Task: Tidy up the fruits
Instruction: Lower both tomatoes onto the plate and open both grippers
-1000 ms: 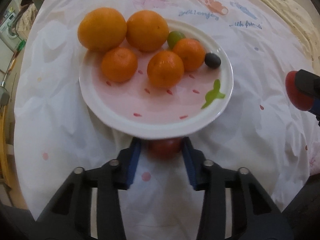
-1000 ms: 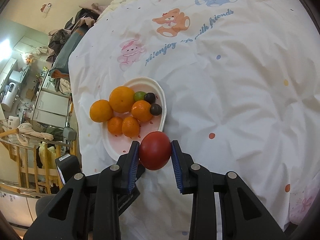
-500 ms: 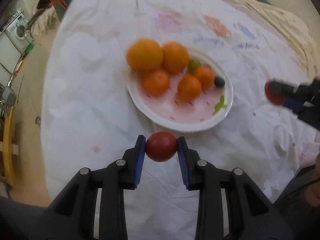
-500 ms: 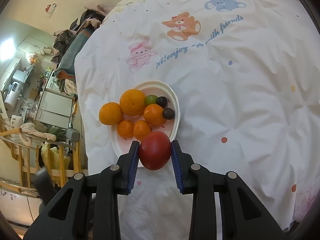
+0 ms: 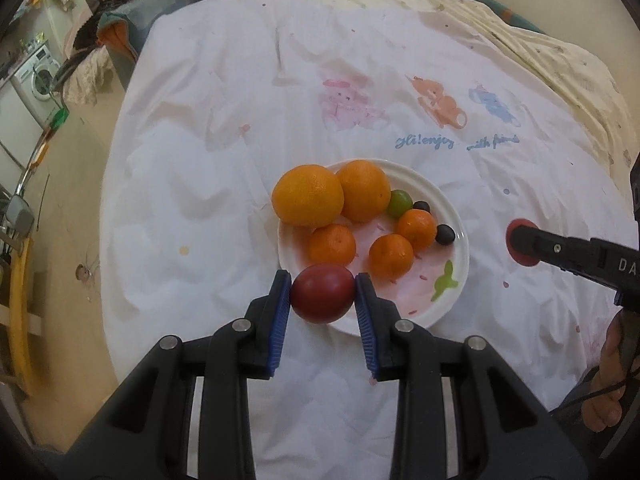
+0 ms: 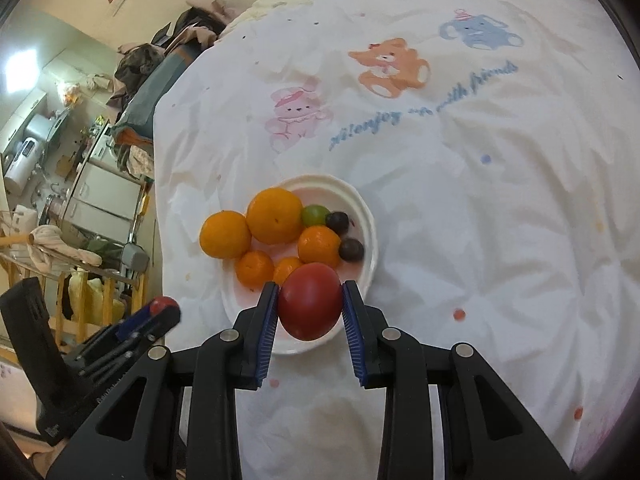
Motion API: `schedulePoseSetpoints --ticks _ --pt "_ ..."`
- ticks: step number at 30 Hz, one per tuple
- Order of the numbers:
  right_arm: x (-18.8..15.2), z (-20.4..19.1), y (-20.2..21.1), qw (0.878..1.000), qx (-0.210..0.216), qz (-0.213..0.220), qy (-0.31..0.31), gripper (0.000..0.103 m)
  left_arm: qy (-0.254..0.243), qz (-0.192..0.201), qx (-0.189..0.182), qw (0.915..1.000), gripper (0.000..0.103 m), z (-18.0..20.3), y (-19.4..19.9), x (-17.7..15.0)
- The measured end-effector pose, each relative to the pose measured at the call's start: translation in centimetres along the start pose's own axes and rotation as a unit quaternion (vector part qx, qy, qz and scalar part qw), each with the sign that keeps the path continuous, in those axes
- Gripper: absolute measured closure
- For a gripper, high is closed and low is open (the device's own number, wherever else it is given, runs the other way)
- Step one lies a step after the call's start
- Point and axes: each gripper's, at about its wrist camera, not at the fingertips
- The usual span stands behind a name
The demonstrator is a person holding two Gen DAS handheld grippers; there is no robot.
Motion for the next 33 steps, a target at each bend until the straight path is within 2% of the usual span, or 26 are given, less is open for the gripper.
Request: schedulePoseSetpoints --ticks 4,11,15,22,28,29,31,33 --pt "1.0 -0.5 -2.0 1.000 -0.009 -0.015 0.006 0.070 0.007 -0.011 -0.005 0.9999 0.075 -0.2 -1.6 0.5" --pt "1.2 0.1 -6.1 0.997 -0.022 -0.068 -0.001 0.069 0.021 -0.036 -0.032 0.9986 0.075 -0.1 -5.0 0.5" --pt "0.7 0.6 -7.4 0.996 -0.026 -0.089 -0.013 0.069 -0.002 -0.050 -0.044 0.9978 0.075 1.2 -6.8 -0.2" --pt "0.5 1.1 -7.9 0.995 -0.030 -0.096 -0.020 0.067 -0.001 -0.073 -0.059 0.9956 0.074 1.7 -8.8 -0.4" --pt "0.7 1.0 -7.5 0.996 -0.025 -0.088 -0.022 0.067 0.011 -0.075 -0.073 0.9944 0.073 1.6 -9.1 -0.6" --pt "0.7 1.0 -7.3 0.996 -0.021 -0.087 -0.022 0.067 0.006 -0.076 -0.072 0.9944 0.071 1.8 -9.0 -0.5" --pt "0.9 0.8 -7.0 0.996 -0.018 -0.083 -0.021 0.065 0.001 -0.070 -0.072 0.9950 0.047 2.0 -8.6 -0.5" --pt "0.9 0.6 -6.4 0.997 -0.020 -0.071 -0.014 0.058 -0.001 -0.058 -0.064 0.9963 0.040 2.2 -7.8 -0.4"
Point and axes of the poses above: each gripper's, at about its wrist camera, not at the fingertips, and y roughly against the way its jaws point, z to its right, x to its top, and after that the axes turned 14 degrees about -y, right-handed
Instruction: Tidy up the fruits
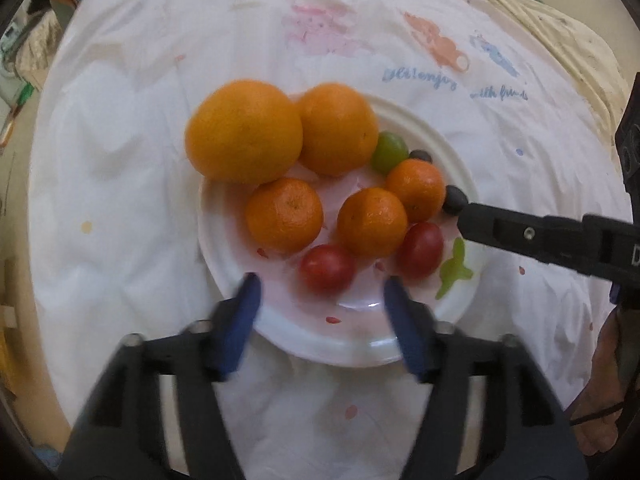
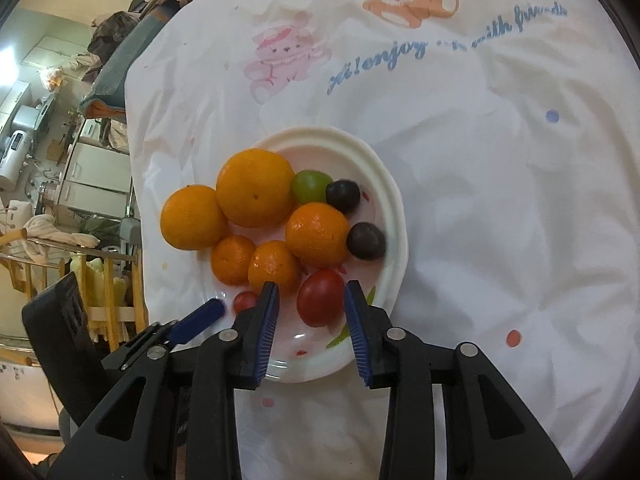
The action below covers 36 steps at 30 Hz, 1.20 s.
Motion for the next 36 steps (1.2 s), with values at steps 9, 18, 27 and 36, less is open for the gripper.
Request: schedulePoseSetpoints --ticks 9,18,27,36 --pt "-2.1 -1.9 5.1 0.996 0.009 0.072 0.050 0.043 -0.021 0.070 0.039 0.9966 0.039 0.7 6.4 -0.5" --pt "-8.2 -3.8 9.6 0.984 0.006 0.133 0.117 0.026 0.022 0.122 0.066 0.9900 0.020 -1.3 11.8 -3.3" --pt "-11.7 -3.2 10.7 0.975 -0.009 0.183 0.128 0.013 0.017 0.169 0.110 0.9793 0.000 -1.7 16.3 -7.8" --pt "-13.5 -4.2 10.4 0.952 -0.039 0.249 0.173 0.001 0.027 0.194 0.133 0.9717 0.000 -1.7 16.0 -8.4"
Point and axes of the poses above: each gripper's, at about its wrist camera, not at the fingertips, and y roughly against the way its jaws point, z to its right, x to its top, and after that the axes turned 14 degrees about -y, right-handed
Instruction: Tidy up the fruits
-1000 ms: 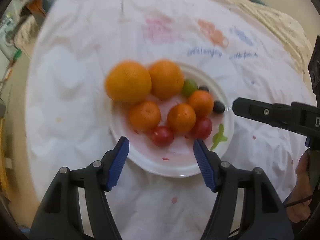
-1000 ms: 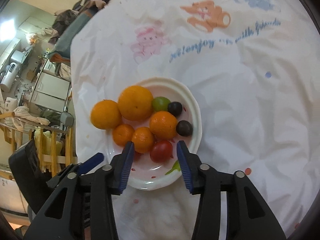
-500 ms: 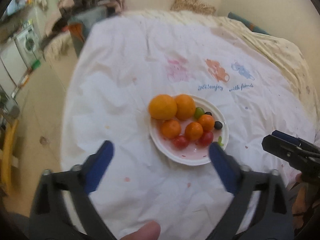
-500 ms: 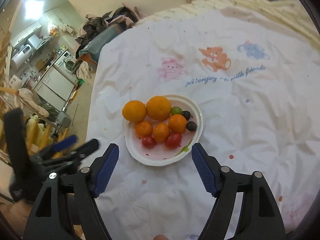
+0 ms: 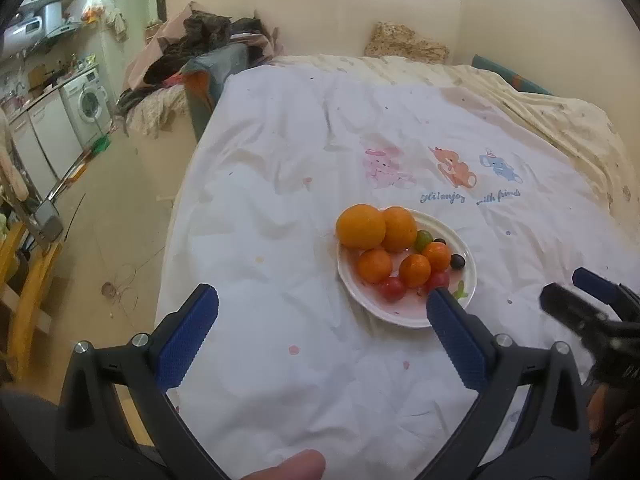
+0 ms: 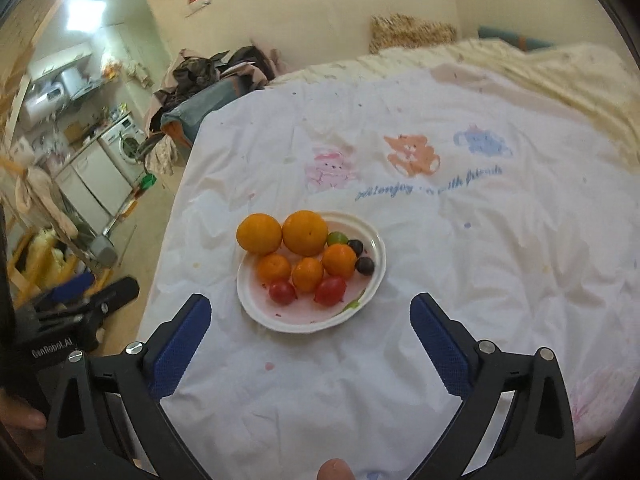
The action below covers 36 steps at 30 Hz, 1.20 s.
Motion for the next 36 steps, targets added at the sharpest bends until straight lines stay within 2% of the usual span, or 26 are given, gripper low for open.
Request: schedulePoseSetpoints --ticks 6,17,36 --pt "0.1 -0.4 -0.3 0.999 -0.025 0.025 0.015 0.001 0.003 -0.006 -0.012 0.9999 0.000 0.4 -0.8 0.0" --pt "0.2 0.1 -0.6 1.000 -0.023 0.015 0.002 0.000 0.001 -0.008 -0.019 0.9998 0.000 0.8 -1.0 0.0" --pt "0.4 0.3 -0.2 0.999 -0.031 0.026 -0.003 0.000 0.012 -0.004 -0.022 0.9997 0.000 0.8 -0.7 -0.1"
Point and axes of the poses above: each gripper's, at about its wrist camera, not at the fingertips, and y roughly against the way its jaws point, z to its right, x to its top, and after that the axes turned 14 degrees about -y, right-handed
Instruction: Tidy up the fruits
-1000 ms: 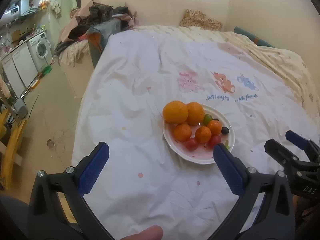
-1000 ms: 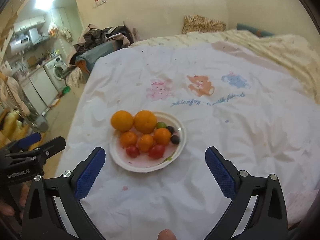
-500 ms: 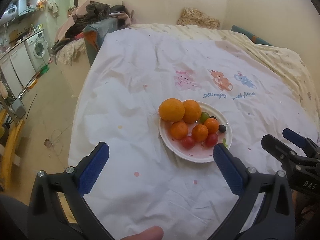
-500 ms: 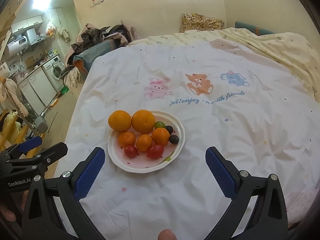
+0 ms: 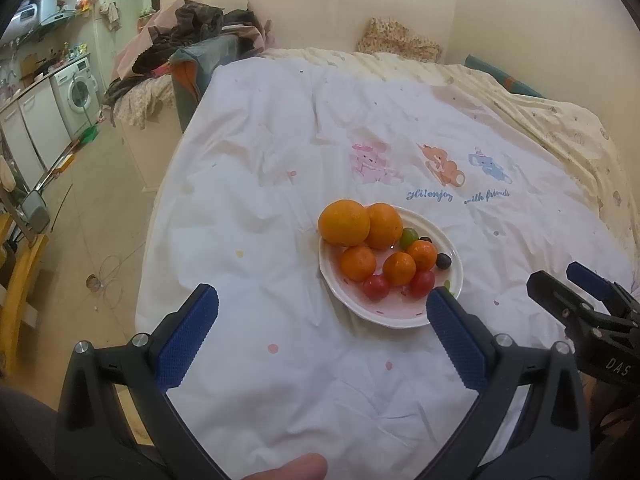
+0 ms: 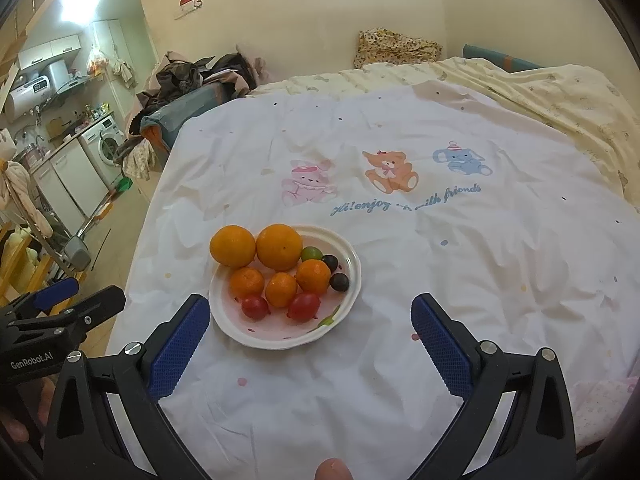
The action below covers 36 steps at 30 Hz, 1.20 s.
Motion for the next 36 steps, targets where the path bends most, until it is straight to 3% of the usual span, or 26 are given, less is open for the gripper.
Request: schedulePoseSetpoints --ticks 36 --pt "-0.10 0.11 0.17 1.000 0.002 -0.005 0.003 0.000 0.005 0.000 -0.003 1.0000 0.000 -0.21 0.31 -0.03"
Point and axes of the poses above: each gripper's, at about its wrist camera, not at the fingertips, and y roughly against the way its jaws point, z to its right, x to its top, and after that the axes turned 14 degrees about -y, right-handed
